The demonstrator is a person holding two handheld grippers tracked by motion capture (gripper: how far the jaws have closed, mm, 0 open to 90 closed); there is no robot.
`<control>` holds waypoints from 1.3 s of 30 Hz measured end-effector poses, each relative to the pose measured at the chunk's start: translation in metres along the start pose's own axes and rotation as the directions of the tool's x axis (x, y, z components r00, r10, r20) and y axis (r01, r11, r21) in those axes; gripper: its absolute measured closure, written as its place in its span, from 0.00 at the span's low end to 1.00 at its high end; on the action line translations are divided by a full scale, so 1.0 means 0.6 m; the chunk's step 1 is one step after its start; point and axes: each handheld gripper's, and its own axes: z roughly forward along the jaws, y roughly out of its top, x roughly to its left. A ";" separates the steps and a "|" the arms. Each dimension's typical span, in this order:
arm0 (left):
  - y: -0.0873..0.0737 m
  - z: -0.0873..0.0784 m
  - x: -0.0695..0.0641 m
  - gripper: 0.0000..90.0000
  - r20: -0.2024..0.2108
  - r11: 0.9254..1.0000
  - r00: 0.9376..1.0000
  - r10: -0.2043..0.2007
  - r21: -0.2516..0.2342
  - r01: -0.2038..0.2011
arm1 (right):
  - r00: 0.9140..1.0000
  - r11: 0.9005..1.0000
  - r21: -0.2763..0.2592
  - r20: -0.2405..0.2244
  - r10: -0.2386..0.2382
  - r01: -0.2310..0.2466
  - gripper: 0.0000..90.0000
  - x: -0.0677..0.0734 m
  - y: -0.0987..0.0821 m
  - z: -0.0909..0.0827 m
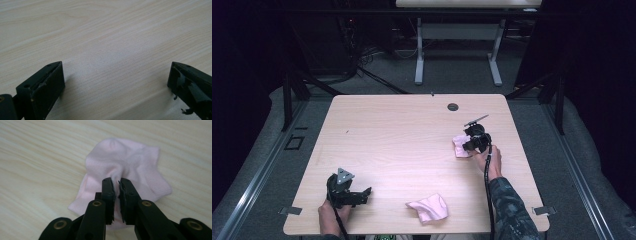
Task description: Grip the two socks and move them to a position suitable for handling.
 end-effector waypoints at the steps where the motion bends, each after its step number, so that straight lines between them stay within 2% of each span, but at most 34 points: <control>1: 0.000 0.000 0.000 0.01 0.000 1.000 1.000 0.000 0.000 0.000 | 1.000 1.000 0.000 0.000 0.000 0.000 0.91 0.000 0.000 0.000; 2: 0.000 0.000 0.000 0.01 0.000 1.000 1.000 0.000 0.000 0.000 | 1.000 0.999 -0.039 -0.007 -0.027 0.027 0.91 0.012 0.002 -0.021; 3: 0.000 0.000 0.000 0.01 0.000 1.000 1.000 0.000 0.000 0.000 | 1.000 0.999 -0.039 -0.007 -0.027 0.027 0.91 0.012 0.002 -0.021; 4: 0.000 0.000 0.000 0.01 0.000 1.000 1.000 0.000 0.000 0.000 | 0.998 0.995 -0.072 -0.013 -0.066 0.065 0.91 0.027 0.003 -0.045; 8: 0.000 0.000 0.000 0.01 0.000 1.000 1.000 0.000 -0.001 0.000 | 0.990 0.983 -0.133 -0.052 -0.132 0.124 0.91 0.060 0.003 -0.092; 12: 0.000 0.000 0.000 0.01 0.000 1.000 1.000 0.000 -0.001 0.000 | 0.978 0.972 -0.158 -0.091 -0.188 0.172 0.91 0.101 -0.003 -0.117; 14: 0.000 0.000 0.000 0.01 -0.001 1.000 1.000 0.000 -0.001 0.000 | 0.969 0.966 -0.153 -0.105 -0.226 0.208 0.91 0.122 -0.006 -0.120; 15: 0.000 0.000 0.000 0.01 -0.001 1.000 1.000 -0.001 -0.001 0.001 | 0.965 0.963 -0.166 -0.121 -0.232 0.211 0.91 0.132 -0.009 -0.118; 16: 0.000 0.000 0.000 0.01 -0.001 1.000 1.000 -0.001 -0.001 0.001 | 0.965 0.963 -0.166 -0.121 -0.232 0.211 0.91 0.132 -0.009 -0.118; 17: 0.000 0.000 0.000 0.01 -0.001 1.000 1.000 -0.001 0.000 0.001 | 0.956 0.959 -0.158 -0.143 -0.257 0.234 0.91 0.152 -0.013 -0.111; 18: 0.000 0.000 0.000 0.01 -0.001 1.000 1.000 -0.001 0.000 0.001 | 0.951 0.956 -0.154 -0.147 -0.273 0.250 0.91 0.162 -0.015 -0.104; 19: 0.000 0.000 0.000 0.01 -0.002 1.000 1.000 -0.001 -0.001 0.001 | 0.951 0.956 -0.154 -0.147 -0.273 0.250 0.91 0.162 -0.015 -0.104; 20: 0.000 0.000 0.000 0.01 -0.002 1.000 1.000 -0.001 -0.001 0.001 | 0.942 0.953 -0.137 -0.162 -0.292 0.272 0.91 0.180 -0.018 -0.088; 21: 0.000 0.000 0.000 0.01 -0.001 1.000 1.000 -0.001 -0.001 0.001 | 0.942 0.953 -0.137 -0.162 -0.292 0.272 0.91 0.180 -0.018 -0.088; 22: 0.000 0.000 0.000 0.01 -0.002 1.000 1.000 -0.002 -0.001 0.002 | 0.939 0.952 -0.114 -0.173 -0.299 0.283 0.91 0.190 -0.019 -0.078; 23: 0.000 0.000 0.000 0.01 -0.002 1.000 1.000 -0.001 -0.001 0.001 | 0.929 0.949 -0.092 -0.193 -0.315 0.303 0.91 0.209 -0.023 -0.058; 24: 0.000 0.000 0.000 0.01 -0.002 1.000 1.000 -0.002 -0.001 0.002 | 0.925 0.945 -0.081 -0.194 -0.328 0.318 0.91 0.218 -0.025 -0.050; 25: 0.000 0.000 0.000 0.01 -0.002 1.000 1.000 -0.002 -0.001 0.002 | 0.925 0.945 -0.081 -0.194 -0.328 0.318 0.91 0.218 -0.025 -0.050; 27: 0.000 0.000 0.000 0.01 -0.002 1.000 1.000 -0.001 -0.001 0.001 | 0.919 0.942 -0.057 -0.207 -0.336 0.332 0.91 0.232 -0.029 -0.033; 28: 0.000 0.000 0.000 0.01 -0.002 1.000 1.000 -0.001 -0.001 0.001 | 0.914 0.936 -0.032 -0.207 -0.349 0.350 0.91 0.240 -0.033 -0.017; 31: 0.000 0.000 0.000 0.01 -0.002 1.000 1.000 -0.001 -0.001 0.001 | 0.914 0.935 -0.011 -0.209 -0.348 0.354 0.90 0.245 -0.036 -0.005; 32: 0.000 0.000 0.000 0.01 -0.002 1.000 1.000 -0.001 -0.001 0.001 | 0.913 0.929 0.003 -0.190 -0.362 0.369 0.90 0.248 -0.041 0.007; 34: 0.000 0.000 0.000 0.01 -0.002 1.000 1.000 -0.001 -0.001 0.001 | 0.911 0.926 0.018 -0.185 -0.368 0.378 0.89 0.249 -0.044 0.013; 35: 0.000 0.000 0.000 0.01 -0.002 1.000 1.000 -0.001 -0.001 0.001 | 0.914 0.929 0.023 -0.188 -0.359 0.370 0.88 0.250 -0.048 0.020; 36: 0.000 0.000 0.000 0.01 -0.001 1.000 1.000 -0.002 -0.001 0.002 | 0.912 0.931 0.002 -0.204 -0.356 0.364 0.79 0.247 -0.050 0.021; 37: 0.000 0.000 0.000 0.01 -0.002 1.000 1.000 -0.002 -0.001 0.002 | 0.912 0.931 0.002 -0.204 -0.356 0.364 0.79 0.247 -0.050 0.021; 38: 0.000 0.000 0.000 0.01 -0.001 1.000 1.000 -0.001 0.000 0.001 | 0.910 0.931 0.002 -0.211 -0.355 0.364 0.68 0.244 -0.049 0.019; 39: 0.000 0.000 0.001 0.01 0.001 1.000 1.000 0.003 -0.001 -0.003 | 0.916 0.936 -0.013 -0.200 -0.347 0.351 0.53 0.242 -0.049 0.011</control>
